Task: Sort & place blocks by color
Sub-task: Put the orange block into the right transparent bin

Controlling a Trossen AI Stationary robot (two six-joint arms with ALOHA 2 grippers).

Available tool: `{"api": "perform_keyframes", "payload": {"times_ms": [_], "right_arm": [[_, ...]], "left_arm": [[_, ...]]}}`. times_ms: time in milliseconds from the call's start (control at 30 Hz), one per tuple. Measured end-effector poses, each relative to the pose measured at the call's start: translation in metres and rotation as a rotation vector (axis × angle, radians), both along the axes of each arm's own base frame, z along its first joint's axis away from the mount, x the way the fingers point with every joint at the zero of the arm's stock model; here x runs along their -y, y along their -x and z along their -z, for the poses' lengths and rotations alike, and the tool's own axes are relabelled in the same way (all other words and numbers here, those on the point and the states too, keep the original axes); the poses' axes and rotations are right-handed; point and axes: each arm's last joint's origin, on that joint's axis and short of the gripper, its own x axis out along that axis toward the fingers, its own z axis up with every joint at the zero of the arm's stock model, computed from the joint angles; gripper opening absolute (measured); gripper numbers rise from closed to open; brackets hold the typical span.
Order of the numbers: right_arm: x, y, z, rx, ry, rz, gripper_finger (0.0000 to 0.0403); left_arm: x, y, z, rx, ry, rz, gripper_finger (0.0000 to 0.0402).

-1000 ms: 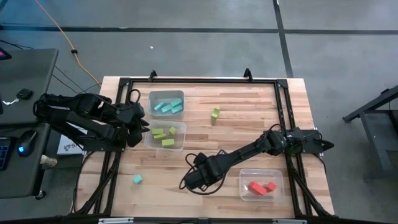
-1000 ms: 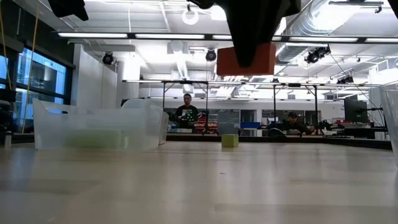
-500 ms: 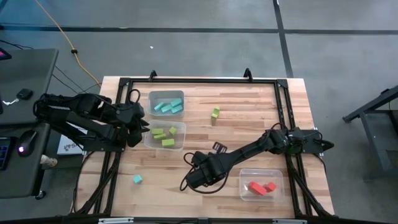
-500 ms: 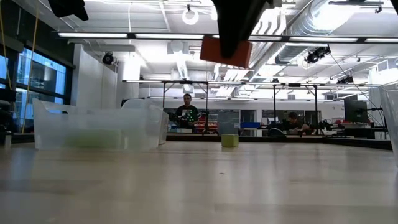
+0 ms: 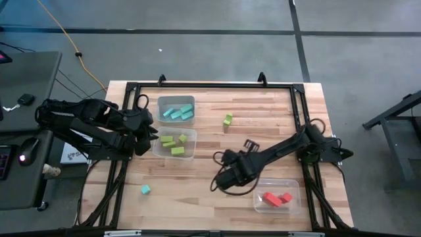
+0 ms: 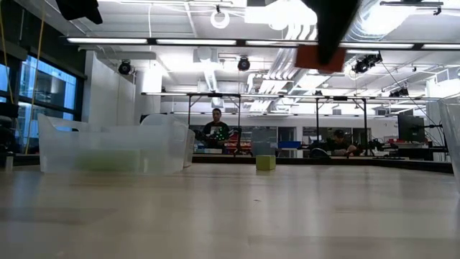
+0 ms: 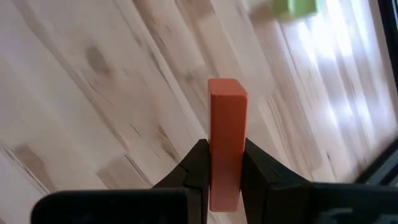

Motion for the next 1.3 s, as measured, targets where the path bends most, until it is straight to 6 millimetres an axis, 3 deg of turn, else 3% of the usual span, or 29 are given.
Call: {"api": "perform_keyframes", "payload": {"times_ms": [400, 700, 900, 1300], "right_arm": [[0.017, 0.094, -0.017, 0.035, -0.056, 0.168, 0.0037], [0.018, 0.15, -0.01, 0.124, -0.262, 0.288, 0.0039], [0.01, 0.162, -0.001, 0.251, -0.43, 0.382, 0.0037], [-0.025, 0.16, -0.003, 0.361, -0.717, 0.581, 0.0038]], "left_arm": [[0.0, 0.0, 0.0, 0.0, -0.005, -0.003, 0.0072], [-0.001, 0.0, 0.0, 0.001, -0.015, -0.011, 0.0072], [-0.001, 0.0, 0.0, 0.001, -0.016, -0.012, 0.0072], [-0.001, 0.0, 0.0, 0.001, -0.016, -0.011, 0.0072]]}}
